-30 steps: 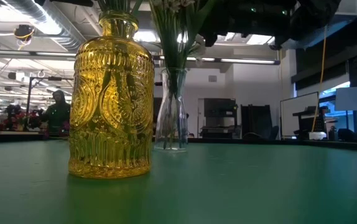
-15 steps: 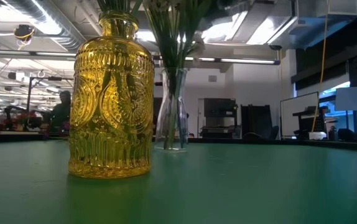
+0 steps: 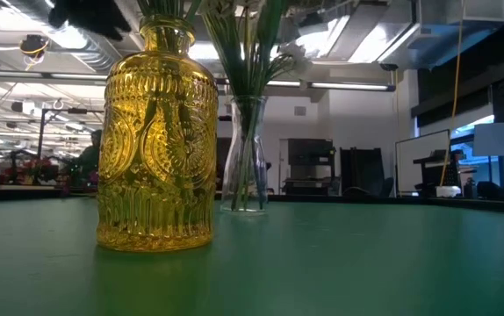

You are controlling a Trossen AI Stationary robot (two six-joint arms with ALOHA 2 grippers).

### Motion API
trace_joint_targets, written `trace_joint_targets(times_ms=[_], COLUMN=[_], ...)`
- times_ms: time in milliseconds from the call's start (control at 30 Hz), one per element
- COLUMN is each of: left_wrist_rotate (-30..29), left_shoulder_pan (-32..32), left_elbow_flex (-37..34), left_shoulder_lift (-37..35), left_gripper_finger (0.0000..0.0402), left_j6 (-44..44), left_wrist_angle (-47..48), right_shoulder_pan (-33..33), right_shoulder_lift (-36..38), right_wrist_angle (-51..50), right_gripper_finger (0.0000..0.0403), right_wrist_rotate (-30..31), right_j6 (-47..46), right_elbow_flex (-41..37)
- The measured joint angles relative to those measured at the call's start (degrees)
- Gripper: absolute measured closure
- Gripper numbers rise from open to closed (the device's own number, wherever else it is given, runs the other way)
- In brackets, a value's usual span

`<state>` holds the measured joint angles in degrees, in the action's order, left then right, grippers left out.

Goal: Sort flowers into vase by color
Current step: Put the purple flower into the yellow vase

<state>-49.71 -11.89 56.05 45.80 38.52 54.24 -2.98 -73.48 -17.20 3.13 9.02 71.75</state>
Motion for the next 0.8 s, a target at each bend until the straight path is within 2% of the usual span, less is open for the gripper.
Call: trace_joint_targets(times_ms=[267, 467, 633, 800], left_wrist_rotate=[12.2, 21.9, 30.1, 36.4], left_shoulder_pan=[18.2, 31.6, 41.5, 49.8], left_elbow_flex=[0.0, 0.0, 0.0, 0.0], left_shoulder_lift=[5.6, 14.9, 23.0, 30.8], left_gripper_finger=[0.0236, 0.0236, 0.0236, 0.0236], left_j6=[-10.5, -20.4, -29.8, -38.8], left_wrist_angle=[0.6, 0.2, -0.6, -5.8], right_shoulder_pan=[0.0, 0.0, 0.0, 1.3], right_shoulder_lift=[4.6, 9.6, 15.7, 18.1], right_wrist_angle=[-4.8, -6.9, -6.2, -7.0], right_gripper_finger=[0.0072, 0.0072, 0.0072, 0.0072], right_wrist_rotate=[6.8, 15.0, 17.4, 19.3], right_j6=[0.3, 1.6, 0.5, -1.6], right_elbow_flex=[0.0, -0.1, -0.1, -3.1])
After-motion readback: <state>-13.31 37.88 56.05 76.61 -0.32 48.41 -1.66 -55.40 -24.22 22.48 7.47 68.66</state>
